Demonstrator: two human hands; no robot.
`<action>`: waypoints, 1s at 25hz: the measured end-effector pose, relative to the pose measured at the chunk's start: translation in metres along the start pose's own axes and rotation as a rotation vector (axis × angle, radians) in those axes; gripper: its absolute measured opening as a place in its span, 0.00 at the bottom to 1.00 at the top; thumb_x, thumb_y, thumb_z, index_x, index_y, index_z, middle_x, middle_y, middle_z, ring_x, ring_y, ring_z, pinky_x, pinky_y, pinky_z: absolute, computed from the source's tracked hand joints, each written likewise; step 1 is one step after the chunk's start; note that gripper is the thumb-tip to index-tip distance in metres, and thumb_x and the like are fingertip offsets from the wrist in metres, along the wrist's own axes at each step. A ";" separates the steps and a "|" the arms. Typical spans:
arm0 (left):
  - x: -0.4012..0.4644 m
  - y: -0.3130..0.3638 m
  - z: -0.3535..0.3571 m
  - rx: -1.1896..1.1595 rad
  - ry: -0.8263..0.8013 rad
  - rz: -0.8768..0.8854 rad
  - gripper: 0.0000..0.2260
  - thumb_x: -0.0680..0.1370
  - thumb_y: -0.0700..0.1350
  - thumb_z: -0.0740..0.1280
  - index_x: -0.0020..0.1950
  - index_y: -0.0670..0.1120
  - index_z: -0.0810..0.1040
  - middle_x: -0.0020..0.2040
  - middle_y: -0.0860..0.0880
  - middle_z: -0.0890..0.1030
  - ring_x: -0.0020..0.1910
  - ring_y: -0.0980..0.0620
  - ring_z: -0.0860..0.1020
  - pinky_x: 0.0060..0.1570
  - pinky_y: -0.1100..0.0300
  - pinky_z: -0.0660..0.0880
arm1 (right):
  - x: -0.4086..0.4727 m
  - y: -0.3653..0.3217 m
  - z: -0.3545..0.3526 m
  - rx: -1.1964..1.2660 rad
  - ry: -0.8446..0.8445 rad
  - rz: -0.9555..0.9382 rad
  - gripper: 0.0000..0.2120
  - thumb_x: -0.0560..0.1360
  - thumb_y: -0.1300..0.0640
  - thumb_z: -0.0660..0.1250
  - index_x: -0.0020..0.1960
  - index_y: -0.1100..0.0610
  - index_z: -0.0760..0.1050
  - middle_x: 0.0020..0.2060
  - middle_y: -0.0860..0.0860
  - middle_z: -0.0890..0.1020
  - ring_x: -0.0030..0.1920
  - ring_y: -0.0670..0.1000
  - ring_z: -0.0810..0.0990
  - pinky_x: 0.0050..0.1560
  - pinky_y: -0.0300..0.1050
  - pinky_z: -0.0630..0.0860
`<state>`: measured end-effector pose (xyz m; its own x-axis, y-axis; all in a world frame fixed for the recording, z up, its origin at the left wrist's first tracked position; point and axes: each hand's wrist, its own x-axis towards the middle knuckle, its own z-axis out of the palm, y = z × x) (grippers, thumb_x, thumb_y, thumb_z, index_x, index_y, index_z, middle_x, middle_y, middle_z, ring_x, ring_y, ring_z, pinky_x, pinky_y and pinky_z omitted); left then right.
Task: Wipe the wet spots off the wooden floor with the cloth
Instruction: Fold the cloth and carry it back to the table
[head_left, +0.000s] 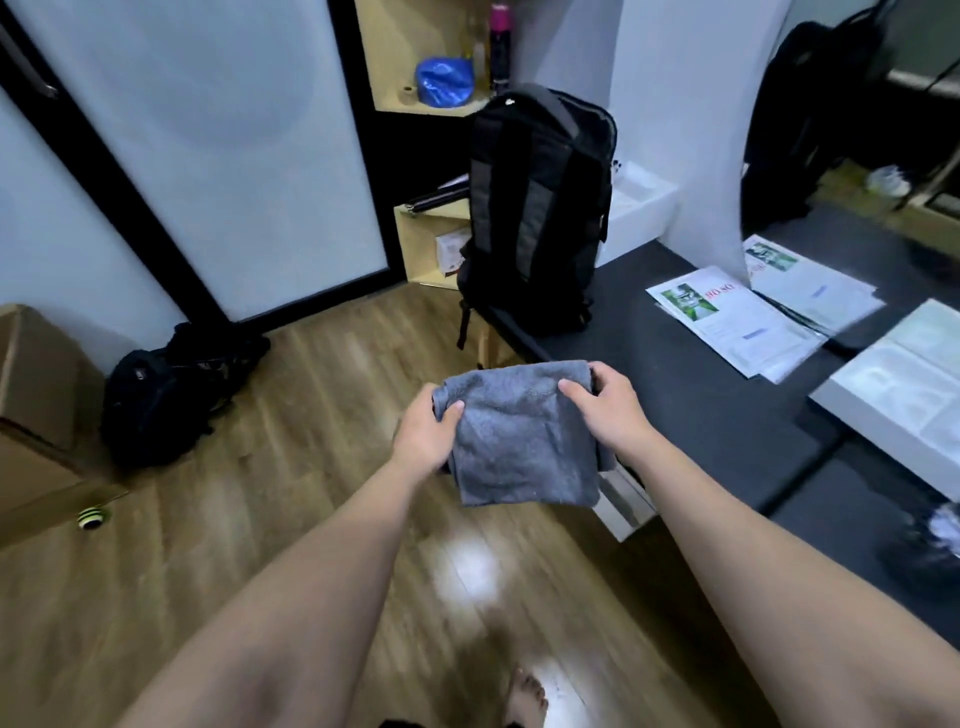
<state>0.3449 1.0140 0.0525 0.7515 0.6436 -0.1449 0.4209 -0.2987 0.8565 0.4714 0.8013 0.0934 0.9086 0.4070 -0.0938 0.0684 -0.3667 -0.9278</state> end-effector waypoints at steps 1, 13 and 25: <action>0.005 0.008 0.020 0.006 -0.025 -0.003 0.06 0.81 0.48 0.67 0.50 0.47 0.74 0.46 0.48 0.82 0.51 0.43 0.80 0.56 0.49 0.76 | 0.007 0.009 -0.016 0.010 0.006 0.036 0.02 0.76 0.53 0.67 0.49 0.48 0.77 0.40 0.40 0.83 0.40 0.39 0.81 0.33 0.33 0.74; 0.107 0.056 0.196 0.132 -0.328 -0.029 0.04 0.82 0.51 0.65 0.52 0.52 0.73 0.52 0.51 0.81 0.53 0.47 0.78 0.53 0.53 0.75 | 0.103 0.123 -0.122 -0.100 0.201 0.253 0.07 0.77 0.61 0.67 0.53 0.52 0.75 0.44 0.43 0.80 0.41 0.36 0.77 0.35 0.26 0.68; 0.238 0.075 0.325 0.136 -0.478 -0.358 0.24 0.75 0.44 0.76 0.67 0.45 0.69 0.62 0.45 0.79 0.55 0.45 0.79 0.58 0.52 0.77 | 0.297 0.190 -0.173 -0.414 0.026 0.477 0.26 0.78 0.52 0.68 0.73 0.56 0.66 0.66 0.58 0.75 0.66 0.62 0.74 0.67 0.53 0.69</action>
<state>0.7204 0.9150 -0.0785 0.6826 0.3426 -0.6456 0.7272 -0.2300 0.6468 0.8260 0.7075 -0.0484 0.8879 0.1002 -0.4491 -0.1978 -0.7981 -0.5692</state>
